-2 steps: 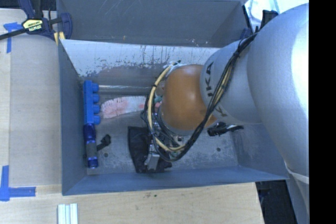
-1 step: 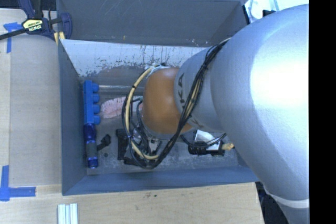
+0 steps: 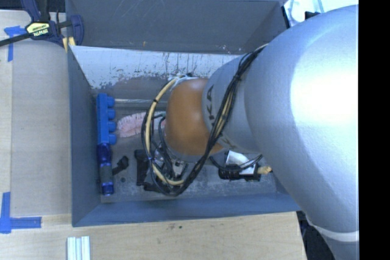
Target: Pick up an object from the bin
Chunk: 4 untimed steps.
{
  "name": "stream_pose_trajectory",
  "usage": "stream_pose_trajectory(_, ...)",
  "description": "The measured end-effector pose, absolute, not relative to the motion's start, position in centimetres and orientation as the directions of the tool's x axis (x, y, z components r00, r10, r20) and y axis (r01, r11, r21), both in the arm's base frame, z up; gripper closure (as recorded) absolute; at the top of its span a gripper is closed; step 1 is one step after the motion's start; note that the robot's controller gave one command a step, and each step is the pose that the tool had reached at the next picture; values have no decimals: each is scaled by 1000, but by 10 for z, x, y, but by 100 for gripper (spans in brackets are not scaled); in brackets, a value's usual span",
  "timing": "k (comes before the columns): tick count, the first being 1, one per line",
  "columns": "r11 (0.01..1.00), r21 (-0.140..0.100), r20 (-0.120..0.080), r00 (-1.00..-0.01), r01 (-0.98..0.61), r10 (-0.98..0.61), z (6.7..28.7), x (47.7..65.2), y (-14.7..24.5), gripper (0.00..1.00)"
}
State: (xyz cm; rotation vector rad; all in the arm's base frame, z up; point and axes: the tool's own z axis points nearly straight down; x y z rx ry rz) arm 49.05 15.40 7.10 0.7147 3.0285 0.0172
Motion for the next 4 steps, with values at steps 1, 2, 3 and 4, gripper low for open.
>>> stream_pose_trajectory(1,895,18,-27,-894,447,447,72,491,154,100)
stream_pose_trajectory(2,895,10,-20,-895,446,446,91,488,153,100)
stream_pose_trajectory(3,896,17,-28,-895,444,444,121,491,153,100)
stream_pose_trajectory(4,896,16,-27,-896,444,444,124,490,153,100)
